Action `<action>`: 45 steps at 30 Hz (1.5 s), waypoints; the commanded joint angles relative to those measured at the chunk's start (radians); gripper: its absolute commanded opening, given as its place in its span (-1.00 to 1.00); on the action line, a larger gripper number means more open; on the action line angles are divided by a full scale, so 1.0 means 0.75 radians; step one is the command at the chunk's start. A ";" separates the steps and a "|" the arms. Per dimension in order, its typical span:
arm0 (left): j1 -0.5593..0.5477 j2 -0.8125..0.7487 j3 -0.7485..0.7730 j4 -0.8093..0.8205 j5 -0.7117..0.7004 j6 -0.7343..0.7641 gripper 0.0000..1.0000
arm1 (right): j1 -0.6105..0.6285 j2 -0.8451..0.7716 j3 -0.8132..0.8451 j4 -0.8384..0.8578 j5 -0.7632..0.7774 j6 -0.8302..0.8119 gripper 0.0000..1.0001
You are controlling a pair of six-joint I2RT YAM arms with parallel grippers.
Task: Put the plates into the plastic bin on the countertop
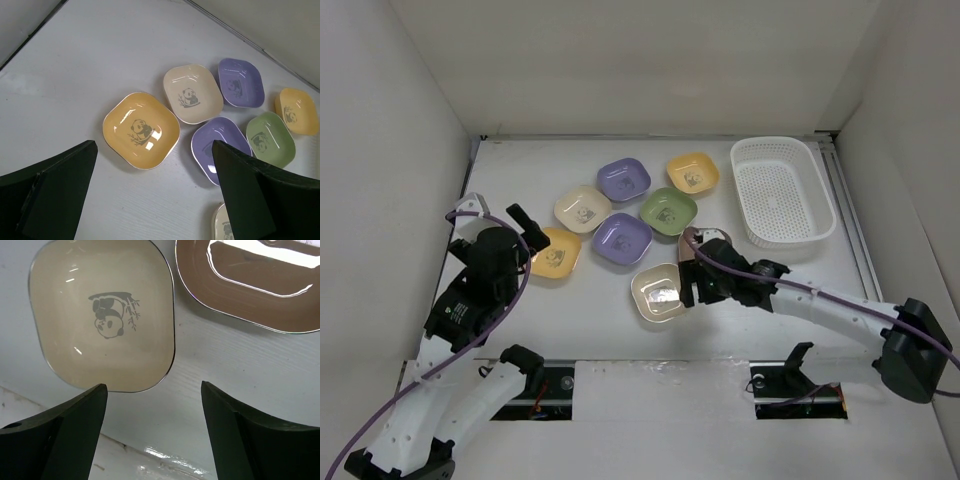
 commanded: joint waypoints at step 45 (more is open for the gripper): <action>0.005 -0.046 -0.031 0.101 0.063 0.066 0.99 | -0.922 0.310 0.630 0.172 -0.225 -0.230 -1.00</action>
